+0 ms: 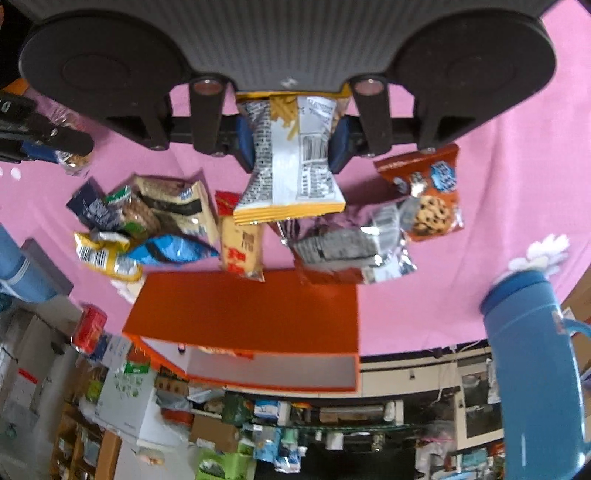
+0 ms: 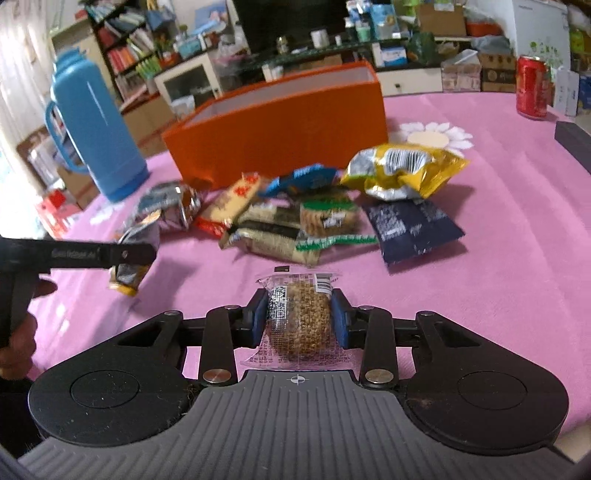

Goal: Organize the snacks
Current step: 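Carry both bags over the orange box and open both grippers, then move both open grippers back to the snack pile, then grasp the yellow barcode bag with the right gripper while the left grasps the beige striped packet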

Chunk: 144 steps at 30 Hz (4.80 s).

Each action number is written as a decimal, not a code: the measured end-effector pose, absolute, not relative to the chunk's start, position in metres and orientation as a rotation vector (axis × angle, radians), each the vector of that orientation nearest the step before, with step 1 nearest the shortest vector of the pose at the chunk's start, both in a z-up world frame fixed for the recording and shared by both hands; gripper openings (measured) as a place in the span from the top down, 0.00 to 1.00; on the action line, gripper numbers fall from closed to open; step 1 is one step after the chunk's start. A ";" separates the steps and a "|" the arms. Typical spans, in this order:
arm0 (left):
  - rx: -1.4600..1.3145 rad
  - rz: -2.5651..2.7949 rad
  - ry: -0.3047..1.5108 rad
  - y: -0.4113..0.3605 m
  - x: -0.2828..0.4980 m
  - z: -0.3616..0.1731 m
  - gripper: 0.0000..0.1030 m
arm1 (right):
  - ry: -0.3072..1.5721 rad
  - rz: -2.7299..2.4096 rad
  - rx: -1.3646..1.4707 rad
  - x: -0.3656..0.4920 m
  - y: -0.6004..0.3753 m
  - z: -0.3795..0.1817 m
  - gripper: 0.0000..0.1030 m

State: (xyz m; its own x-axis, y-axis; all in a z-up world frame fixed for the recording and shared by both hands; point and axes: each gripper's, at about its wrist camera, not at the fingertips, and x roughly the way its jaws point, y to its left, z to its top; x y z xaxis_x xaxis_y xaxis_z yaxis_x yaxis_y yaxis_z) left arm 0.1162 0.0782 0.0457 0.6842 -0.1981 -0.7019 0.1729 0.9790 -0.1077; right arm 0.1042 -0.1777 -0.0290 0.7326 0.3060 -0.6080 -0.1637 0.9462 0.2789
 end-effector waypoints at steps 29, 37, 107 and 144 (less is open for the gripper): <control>-0.144 -0.121 0.685 0.009 0.352 0.064 0.61 | 0.551 0.172 0.176 0.386 -0.167 0.018 0.85; -0.098 -0.082 0.651 0.011 0.345 0.060 0.44 | 0.539 0.187 0.085 0.386 -0.147 0.016 0.70; 0.062 -0.329 0.936 0.010 0.155 0.011 0.30 | 0.716 0.071 0.323 0.235 -0.276 -0.033 0.15; 0.024 -0.194 0.917 0.028 0.111 0.006 0.11 | 0.638 0.270 0.357 0.228 -0.284 -0.016 0.15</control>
State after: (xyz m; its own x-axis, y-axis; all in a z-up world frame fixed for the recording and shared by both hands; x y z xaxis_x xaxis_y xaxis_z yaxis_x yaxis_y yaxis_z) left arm 0.1109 0.0277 0.0059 0.5918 -0.1569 -0.7907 0.1772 0.9822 -0.0623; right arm 0.2276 -0.2835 -0.0164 0.7722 0.3519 -0.5291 -0.1354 0.9047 0.4040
